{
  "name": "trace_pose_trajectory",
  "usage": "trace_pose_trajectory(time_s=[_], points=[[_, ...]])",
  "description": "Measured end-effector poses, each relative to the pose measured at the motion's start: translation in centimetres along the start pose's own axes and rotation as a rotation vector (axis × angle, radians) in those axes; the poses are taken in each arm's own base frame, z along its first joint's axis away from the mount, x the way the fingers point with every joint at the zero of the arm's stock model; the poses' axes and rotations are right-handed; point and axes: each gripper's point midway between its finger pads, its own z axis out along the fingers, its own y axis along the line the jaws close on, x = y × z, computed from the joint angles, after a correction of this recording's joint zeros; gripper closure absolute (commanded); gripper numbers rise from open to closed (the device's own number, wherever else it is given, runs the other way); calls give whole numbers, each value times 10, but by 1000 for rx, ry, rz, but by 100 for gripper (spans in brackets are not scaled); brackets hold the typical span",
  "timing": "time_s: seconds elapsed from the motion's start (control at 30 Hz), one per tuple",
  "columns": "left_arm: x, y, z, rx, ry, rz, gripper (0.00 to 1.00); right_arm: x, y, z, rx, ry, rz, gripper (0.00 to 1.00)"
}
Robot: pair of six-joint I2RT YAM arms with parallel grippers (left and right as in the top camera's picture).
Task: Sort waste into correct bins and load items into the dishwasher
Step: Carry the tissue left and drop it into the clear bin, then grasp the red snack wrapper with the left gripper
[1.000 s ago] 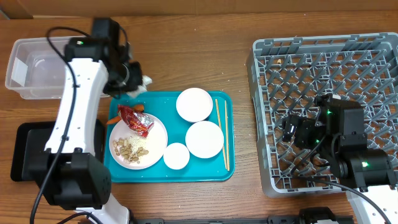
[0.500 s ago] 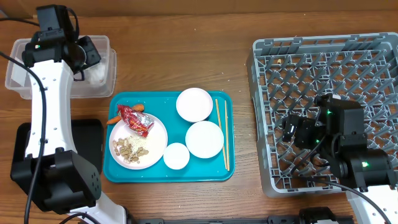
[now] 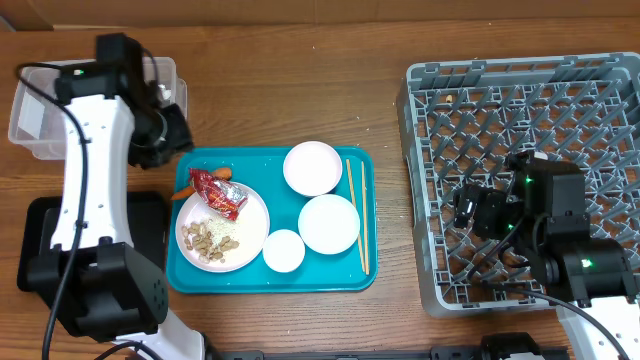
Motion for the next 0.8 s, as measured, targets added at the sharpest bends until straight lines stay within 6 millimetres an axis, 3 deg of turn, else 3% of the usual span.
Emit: trace_pose_trajectory(time_s=[0.13, 0.33, 0.6, 0.8], points=[[22, -8, 31, -16, 73, 13, 52, 2, -1, 3, 5, 17, 1, 0], [26, 5, 76, -71, 59, -69, 50, 4, -2, 6, 10, 35, 3, 0], [12, 14, 95, -109, -31, -111, 52, 4, -2, 6, 10, 37, 3, 0], [13, 18, 103, -121, -37, -115, 52, 5, -2, 6, 11, 40, 3, 0]])
